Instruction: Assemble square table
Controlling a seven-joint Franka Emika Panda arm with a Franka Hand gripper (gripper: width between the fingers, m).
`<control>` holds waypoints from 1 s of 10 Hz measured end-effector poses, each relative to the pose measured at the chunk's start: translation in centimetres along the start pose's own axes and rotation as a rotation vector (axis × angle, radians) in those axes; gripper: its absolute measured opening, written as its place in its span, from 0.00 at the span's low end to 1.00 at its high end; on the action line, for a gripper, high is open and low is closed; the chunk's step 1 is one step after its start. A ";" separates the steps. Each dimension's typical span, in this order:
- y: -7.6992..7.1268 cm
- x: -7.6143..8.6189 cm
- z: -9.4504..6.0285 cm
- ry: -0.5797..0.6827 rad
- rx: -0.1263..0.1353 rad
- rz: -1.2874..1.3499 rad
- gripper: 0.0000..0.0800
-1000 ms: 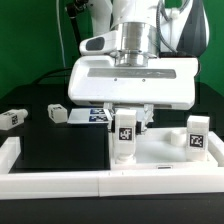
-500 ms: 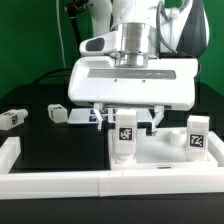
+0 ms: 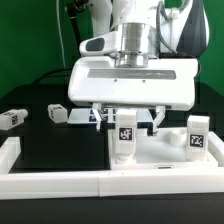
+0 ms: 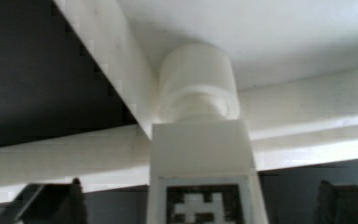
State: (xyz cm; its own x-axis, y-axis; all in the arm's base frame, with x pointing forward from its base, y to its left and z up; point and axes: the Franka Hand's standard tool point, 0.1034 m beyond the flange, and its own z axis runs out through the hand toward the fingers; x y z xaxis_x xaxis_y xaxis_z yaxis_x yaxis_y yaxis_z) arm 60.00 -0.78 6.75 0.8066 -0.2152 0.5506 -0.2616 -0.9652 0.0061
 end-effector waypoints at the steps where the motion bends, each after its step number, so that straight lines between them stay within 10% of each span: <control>1: 0.2 0.5 -0.5 -0.023 0.007 -0.014 0.81; 7: -0.3 2.0 -2.0 -0.071 0.036 0.011 0.81; 10: 0.3 2.3 -1.8 -0.304 0.071 -0.054 0.81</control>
Offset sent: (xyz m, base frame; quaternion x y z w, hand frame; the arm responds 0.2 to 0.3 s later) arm 0.0088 0.0046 0.0262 -0.0056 -0.0170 -0.0018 0.9998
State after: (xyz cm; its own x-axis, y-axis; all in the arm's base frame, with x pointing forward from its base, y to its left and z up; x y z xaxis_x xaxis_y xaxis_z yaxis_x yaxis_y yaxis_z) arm 60.84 -1.28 9.49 0.9427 -0.1875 0.2760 -0.1848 -0.9821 -0.0360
